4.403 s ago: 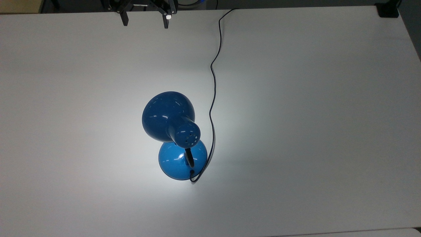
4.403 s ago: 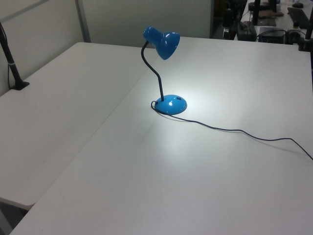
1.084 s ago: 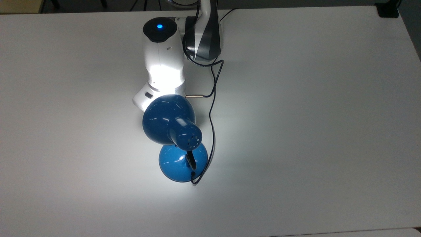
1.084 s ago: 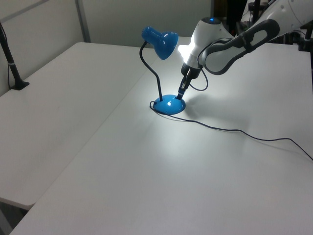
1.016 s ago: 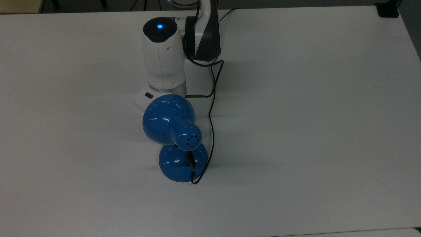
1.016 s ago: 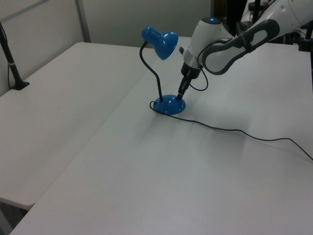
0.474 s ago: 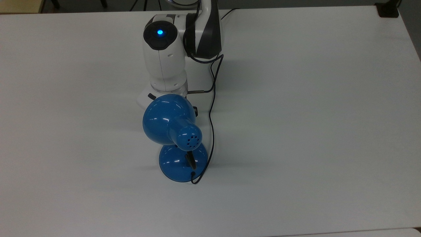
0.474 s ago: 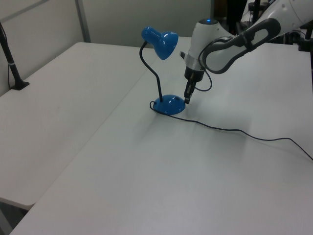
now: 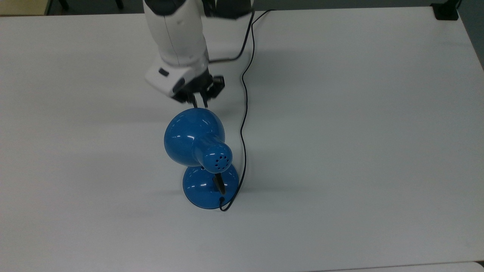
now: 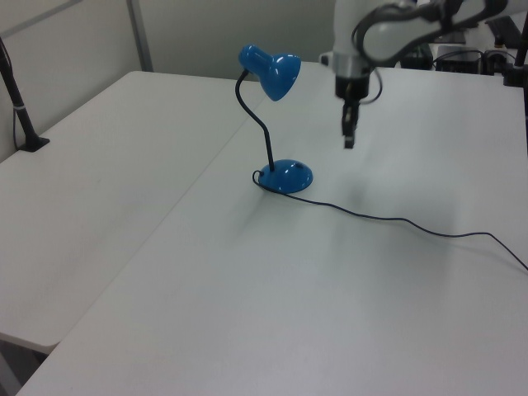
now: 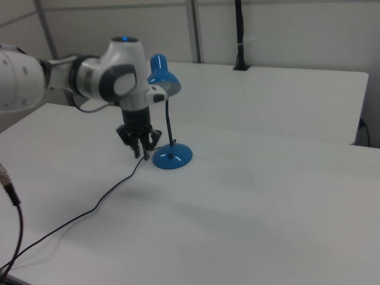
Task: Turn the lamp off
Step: 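Lift the gripper up and away from the lamp base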
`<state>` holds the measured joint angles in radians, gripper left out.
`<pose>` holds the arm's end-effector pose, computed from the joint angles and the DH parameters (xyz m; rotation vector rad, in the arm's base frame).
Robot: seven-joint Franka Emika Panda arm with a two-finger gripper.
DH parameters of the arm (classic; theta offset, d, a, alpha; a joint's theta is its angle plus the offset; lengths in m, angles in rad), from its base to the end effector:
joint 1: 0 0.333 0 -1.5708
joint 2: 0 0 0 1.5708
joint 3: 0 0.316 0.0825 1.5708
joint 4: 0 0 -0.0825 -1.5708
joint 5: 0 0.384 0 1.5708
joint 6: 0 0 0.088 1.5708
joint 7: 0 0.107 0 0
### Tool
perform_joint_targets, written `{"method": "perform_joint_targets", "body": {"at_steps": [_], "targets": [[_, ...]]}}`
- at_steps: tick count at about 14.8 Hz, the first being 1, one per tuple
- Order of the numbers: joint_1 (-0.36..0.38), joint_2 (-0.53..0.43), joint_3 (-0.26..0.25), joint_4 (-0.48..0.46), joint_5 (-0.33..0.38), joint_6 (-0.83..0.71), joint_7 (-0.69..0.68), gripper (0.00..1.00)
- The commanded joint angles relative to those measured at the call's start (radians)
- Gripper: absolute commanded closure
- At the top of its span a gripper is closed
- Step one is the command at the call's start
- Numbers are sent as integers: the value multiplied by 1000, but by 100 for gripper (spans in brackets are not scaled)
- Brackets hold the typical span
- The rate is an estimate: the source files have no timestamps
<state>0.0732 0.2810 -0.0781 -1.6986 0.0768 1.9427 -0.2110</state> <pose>0.6361 0.0061 0.4272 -3.0759 -0.2769 0.0468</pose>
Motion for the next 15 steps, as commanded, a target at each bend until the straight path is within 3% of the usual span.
{"method": "perform_joint_targets", "body": {"at_steps": [1,5,8,15], "targets": [[-1,-159,-2,-33,0,-168,-2,0],[-23,-284,1,-30,0,-235,69,0],[-39,-309,3,16,-8,-248,162,0],[-38,-304,3,33,-45,-248,168,0]]}}
